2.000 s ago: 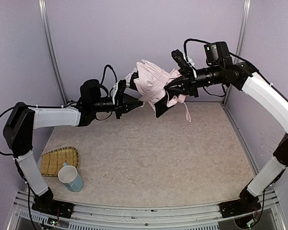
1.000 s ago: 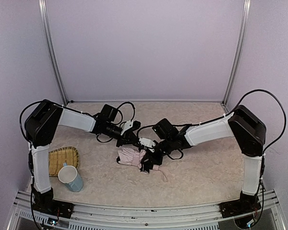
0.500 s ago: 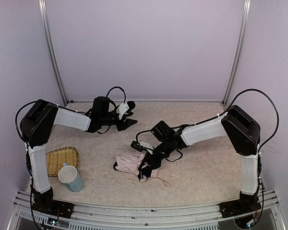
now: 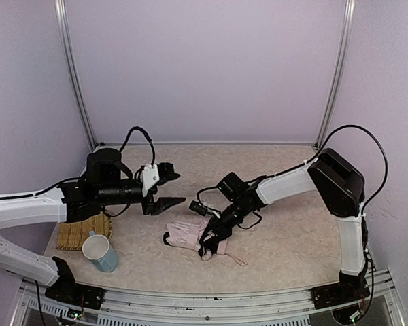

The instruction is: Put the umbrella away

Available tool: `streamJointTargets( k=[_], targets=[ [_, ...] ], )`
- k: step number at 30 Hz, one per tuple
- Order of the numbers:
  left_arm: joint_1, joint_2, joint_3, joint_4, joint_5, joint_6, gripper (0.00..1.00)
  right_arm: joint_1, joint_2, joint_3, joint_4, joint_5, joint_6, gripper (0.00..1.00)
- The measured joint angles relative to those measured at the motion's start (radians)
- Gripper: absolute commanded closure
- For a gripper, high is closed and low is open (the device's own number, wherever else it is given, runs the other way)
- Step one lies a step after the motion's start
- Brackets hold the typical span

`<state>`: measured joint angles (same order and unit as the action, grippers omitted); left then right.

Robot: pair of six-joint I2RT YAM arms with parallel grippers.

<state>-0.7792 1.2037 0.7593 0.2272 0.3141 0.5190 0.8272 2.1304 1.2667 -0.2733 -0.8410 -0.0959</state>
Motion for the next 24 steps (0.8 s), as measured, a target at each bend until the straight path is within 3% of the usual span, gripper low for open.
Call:
streamJointTargets(
  k=[2,3,4,8,17,24],
  targets=[
    [-0.05,0.001,-0.021,-0.11,0.027,0.046,0.18,-0.003,0.004,0.002,-0.012,-0.018,-0.008,1.0],
    [-0.06,0.011,-0.033,-0.171,0.035,0.077,0.03,-0.003,0.005,0.002,-0.018,-0.026,-0.012,1.0],
    [-0.064,0.027,-0.044,-0.23,0.039,0.113,0.02,-0.003,0.006,0.002,-0.024,-0.035,-0.016,1.0],
    [-0.076,0.116,-0.054,-0.337,0.037,0.2,0.01,-0.003,0.006,-0.004,-0.041,-0.056,-0.027,1.0],
    [-0.104,0.412,0.039,-0.369,0.015,0.259,0.01,-0.003,0.008,-0.006,-0.055,-0.072,-0.05,1.0],
    [-0.109,0.463,0.067,-0.364,-0.029,0.264,0.01,-0.008,0.02,0.027,-0.098,-0.08,-0.048,1.0]
  ],
)
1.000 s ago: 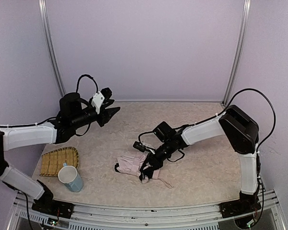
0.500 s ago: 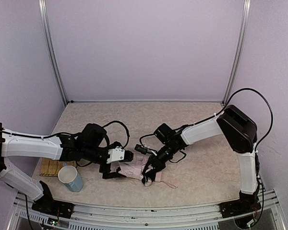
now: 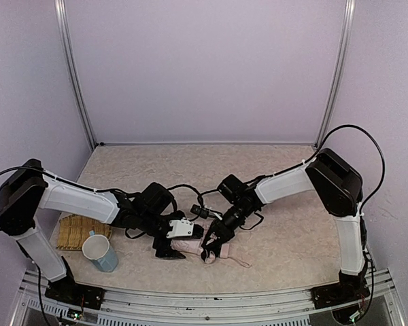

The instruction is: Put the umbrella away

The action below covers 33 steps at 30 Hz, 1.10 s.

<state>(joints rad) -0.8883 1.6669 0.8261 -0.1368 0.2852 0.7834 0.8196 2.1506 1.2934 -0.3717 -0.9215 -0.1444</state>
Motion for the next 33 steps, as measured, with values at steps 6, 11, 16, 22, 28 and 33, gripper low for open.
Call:
streamJointTargets(
  k=[6,11,16,22,28,33],
  targets=[
    [-0.014,0.01,-0.03,0.07,-0.059,0.039,0.25,-0.001,0.0,0.008,-0.011,0.004,0.003,1.0],
    [-0.014,0.068,0.018,0.077,-0.083,0.055,0.49,-0.01,-0.006,0.013,-0.047,0.011,0.013,1.0],
    [-0.014,0.079,0.033,0.064,-0.078,0.084,0.81,-0.016,-0.021,0.013,-0.076,0.041,0.011,1.0],
    [-0.013,0.093,0.061,0.049,-0.075,0.102,0.34,-0.02,-0.041,0.008,-0.093,0.079,0.006,1.0],
    [-0.009,0.135,0.123,0.027,-0.072,0.088,0.01,-0.037,-0.057,0.0,-0.095,0.106,0.01,1.0],
    [0.008,0.128,0.125,0.012,-0.056,0.089,0.01,-0.04,-0.06,-0.007,-0.086,0.109,0.008,1.0]
  ],
)
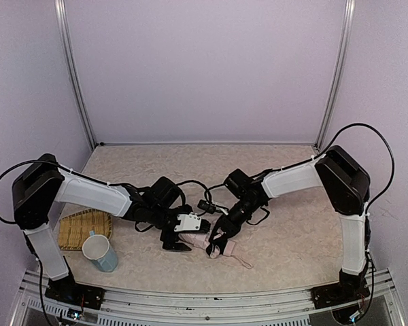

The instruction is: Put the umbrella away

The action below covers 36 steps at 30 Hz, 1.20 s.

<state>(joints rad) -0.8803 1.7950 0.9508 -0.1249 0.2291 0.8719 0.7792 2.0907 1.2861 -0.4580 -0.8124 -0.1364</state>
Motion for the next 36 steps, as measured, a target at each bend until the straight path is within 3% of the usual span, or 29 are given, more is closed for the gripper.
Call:
streamJointTargets(
  k=[13,26,36],
  targets=[
    [0.106,-0.085,-0.007,-0.017,0.137,-0.015,0.01,0.004,0.002,0.009,-0.023,-0.006,-0.023,1.0],
    [0.108,0.099,0.148,-0.236,0.237,0.023,0.03,0.004,0.013,0.027,-0.048,-0.009,-0.035,1.0],
    [0.046,0.072,0.084,-0.115,0.129,0.024,0.57,0.005,0.025,0.045,-0.074,-0.022,-0.047,1.0]
  ],
)
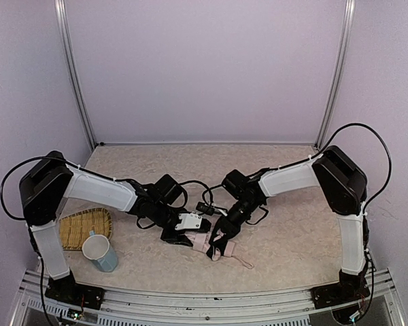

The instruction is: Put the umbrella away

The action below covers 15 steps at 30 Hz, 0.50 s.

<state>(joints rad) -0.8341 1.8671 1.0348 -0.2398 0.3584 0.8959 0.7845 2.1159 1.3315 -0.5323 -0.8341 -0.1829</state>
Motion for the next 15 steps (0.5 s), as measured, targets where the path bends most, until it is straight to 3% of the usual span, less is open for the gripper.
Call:
streamJointTargets(
  k=[2,6,7,15],
  targets=[
    [-0.004,-0.01,-0.02,0.021,-0.003,0.009,0.63,0.0,0.002,0.005,-0.005,0.0,-0.001,1.0],
    [-0.005,-0.021,-0.041,0.04,0.0,0.025,0.97,0.0,0.007,0.019,-0.012,0.004,-0.012,1.0],
    [-0.005,-0.027,-0.044,0.041,0.002,0.024,1.0,0.0,0.006,0.021,-0.014,0.008,-0.02,0.99],
    [-0.016,-0.061,-0.092,0.102,-0.032,0.018,1.0,0.01,-0.026,0.014,-0.018,0.066,-0.034,0.59]
  ],
)
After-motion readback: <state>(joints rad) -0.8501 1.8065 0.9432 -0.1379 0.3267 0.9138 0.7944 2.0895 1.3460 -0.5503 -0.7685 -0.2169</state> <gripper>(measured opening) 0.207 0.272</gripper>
